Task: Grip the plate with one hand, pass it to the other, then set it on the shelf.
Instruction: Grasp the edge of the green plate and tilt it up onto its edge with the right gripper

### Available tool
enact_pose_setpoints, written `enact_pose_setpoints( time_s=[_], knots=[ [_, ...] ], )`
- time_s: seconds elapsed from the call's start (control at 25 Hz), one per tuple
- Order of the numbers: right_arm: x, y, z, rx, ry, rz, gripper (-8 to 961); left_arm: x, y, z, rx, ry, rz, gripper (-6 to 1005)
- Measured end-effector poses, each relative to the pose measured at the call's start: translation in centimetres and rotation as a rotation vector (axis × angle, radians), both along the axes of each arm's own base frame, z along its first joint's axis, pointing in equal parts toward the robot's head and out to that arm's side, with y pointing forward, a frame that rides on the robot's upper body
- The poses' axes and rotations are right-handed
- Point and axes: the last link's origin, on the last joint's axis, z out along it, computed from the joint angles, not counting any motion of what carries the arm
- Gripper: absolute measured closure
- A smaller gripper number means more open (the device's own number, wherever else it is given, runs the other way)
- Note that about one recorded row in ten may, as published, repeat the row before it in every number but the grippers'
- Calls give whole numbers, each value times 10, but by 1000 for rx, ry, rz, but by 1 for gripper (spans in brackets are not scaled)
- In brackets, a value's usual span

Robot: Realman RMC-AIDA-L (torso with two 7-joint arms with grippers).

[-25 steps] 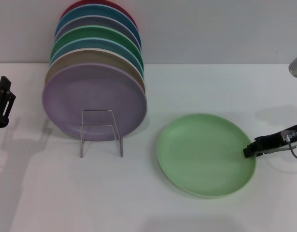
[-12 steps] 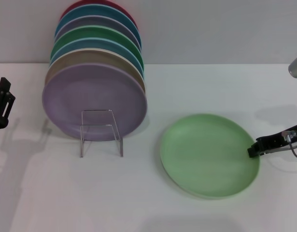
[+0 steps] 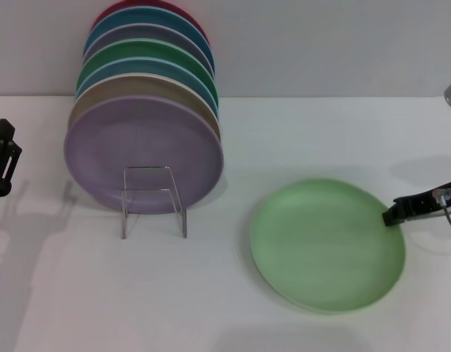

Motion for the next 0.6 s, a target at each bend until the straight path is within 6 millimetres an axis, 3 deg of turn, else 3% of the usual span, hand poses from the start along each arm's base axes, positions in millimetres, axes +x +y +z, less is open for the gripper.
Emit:
enact_pose_setpoints(
  time_s=[0.6],
  knots=[
    [-17,11,35,239,-94,179,937,1,-3,1,11,-7,-8,237]
  ],
)
